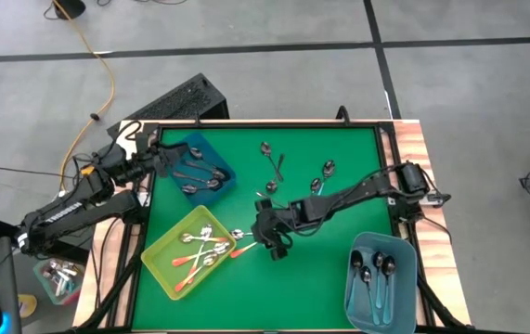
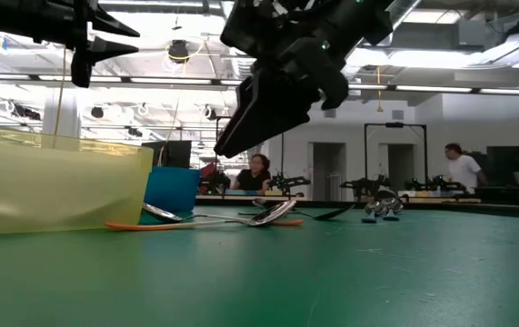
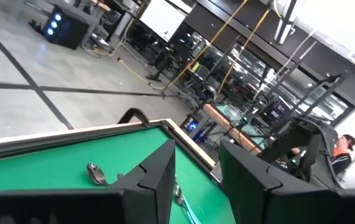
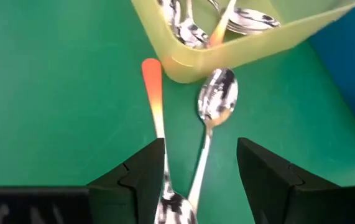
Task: Sort silverware by color (type)
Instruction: Put the orange spoon into the green bin
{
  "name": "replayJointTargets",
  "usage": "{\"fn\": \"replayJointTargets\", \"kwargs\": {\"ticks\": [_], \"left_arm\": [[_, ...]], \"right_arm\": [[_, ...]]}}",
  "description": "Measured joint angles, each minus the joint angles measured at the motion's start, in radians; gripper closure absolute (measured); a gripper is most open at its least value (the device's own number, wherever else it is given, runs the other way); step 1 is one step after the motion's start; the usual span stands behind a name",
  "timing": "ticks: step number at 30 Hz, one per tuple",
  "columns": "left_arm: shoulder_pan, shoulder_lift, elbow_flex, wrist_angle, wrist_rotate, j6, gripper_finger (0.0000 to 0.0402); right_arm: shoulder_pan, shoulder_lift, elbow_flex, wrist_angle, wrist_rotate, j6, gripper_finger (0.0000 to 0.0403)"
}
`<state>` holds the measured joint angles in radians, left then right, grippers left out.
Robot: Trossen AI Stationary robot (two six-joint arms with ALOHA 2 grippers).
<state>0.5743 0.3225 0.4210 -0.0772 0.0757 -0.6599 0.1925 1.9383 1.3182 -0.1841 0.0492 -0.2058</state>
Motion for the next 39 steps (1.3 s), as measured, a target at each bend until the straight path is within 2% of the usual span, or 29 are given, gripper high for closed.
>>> {"fn": "replayJointTargets", "kwargs": {"ticks": [16,39], "left_arm": [[-0.001,-0.002,0.0,-0.01,-0.02,0.001,0.0292],[-0.002,-0.002,0.0,-0.017,-0.03,0.013,0.0292]], "right_arm": [[0.007,0.132,0.0,0.104,0.003,0.051,0.0192],[0.003,0.145,0.0,0.06,-0.002,0.067,0.0207]]}}
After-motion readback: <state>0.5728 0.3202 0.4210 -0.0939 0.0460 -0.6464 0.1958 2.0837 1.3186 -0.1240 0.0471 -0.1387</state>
